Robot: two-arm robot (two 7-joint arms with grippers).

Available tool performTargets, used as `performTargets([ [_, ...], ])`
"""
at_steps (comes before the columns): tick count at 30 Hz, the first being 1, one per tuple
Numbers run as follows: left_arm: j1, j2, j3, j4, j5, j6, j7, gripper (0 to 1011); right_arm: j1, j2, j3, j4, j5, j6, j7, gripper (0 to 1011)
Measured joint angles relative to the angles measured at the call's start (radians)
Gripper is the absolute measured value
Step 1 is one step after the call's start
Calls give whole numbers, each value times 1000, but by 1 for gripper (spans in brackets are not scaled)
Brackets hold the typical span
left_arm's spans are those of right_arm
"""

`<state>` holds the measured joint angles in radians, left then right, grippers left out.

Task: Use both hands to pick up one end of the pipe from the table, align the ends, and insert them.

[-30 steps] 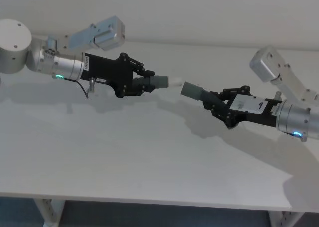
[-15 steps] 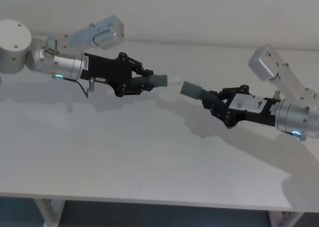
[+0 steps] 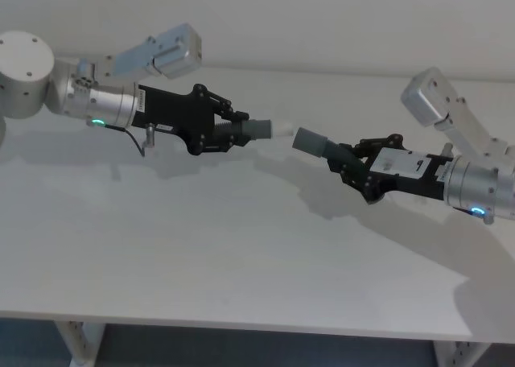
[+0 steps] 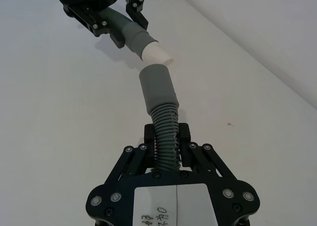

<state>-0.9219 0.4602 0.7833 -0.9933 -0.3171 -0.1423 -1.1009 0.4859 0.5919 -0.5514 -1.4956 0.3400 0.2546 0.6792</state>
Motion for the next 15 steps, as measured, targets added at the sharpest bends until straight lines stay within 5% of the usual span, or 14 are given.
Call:
performTargets([
  [15,-19,-26,13,41,-15,-13,-12,347,21,-1,-15,30,4,-4,-4,273],
])
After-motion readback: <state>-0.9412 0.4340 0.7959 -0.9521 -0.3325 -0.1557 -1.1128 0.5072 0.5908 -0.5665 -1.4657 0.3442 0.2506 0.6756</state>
